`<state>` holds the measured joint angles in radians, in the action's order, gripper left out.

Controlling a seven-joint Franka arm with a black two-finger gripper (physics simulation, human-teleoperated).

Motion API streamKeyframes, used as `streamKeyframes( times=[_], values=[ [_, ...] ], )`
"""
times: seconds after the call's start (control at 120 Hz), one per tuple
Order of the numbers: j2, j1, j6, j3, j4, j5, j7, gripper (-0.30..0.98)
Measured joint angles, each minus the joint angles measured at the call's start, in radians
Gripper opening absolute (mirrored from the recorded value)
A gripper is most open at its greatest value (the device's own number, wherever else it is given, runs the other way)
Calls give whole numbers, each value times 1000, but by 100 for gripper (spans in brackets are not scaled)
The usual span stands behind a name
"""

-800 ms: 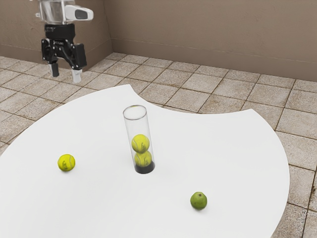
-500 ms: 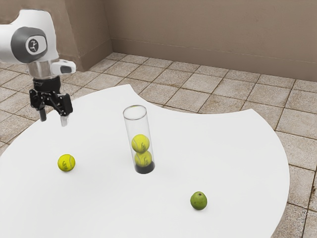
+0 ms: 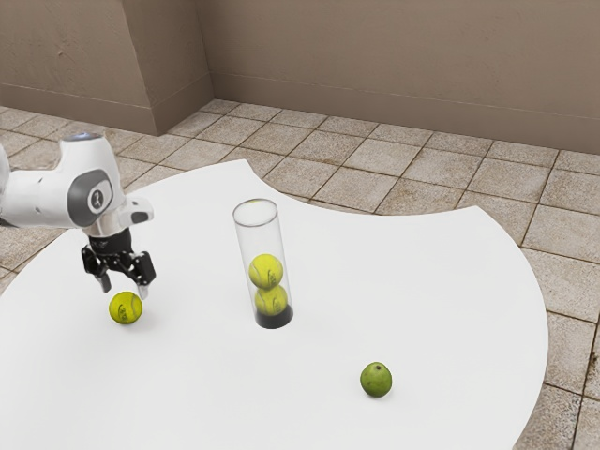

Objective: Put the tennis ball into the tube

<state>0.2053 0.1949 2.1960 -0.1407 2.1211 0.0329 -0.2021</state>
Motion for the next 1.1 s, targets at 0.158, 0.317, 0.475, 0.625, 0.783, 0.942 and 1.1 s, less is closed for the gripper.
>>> streamKeyframes(
  times=[0.158, 0.317, 0.475, 0.625, 0.783, 0.942, 1.1],
  values=[
    [53, 0, 112, -35, 2, 12, -10, 69],
    [91, 2, 166, -48, 2, 16, -18, 69],
    [124, 0, 191, -47, 1, 21, -25, 69],
    [131, -1, 188, -45, 3, 30, -28, 67],
    [126, -2, 147, -40, 4, 47, -24, 61],
    [122, -2, 121, -40, 16, 55, -12, 53],
    [120, -2, 116, -40, 14, 60, -3, 47]
  ],
)
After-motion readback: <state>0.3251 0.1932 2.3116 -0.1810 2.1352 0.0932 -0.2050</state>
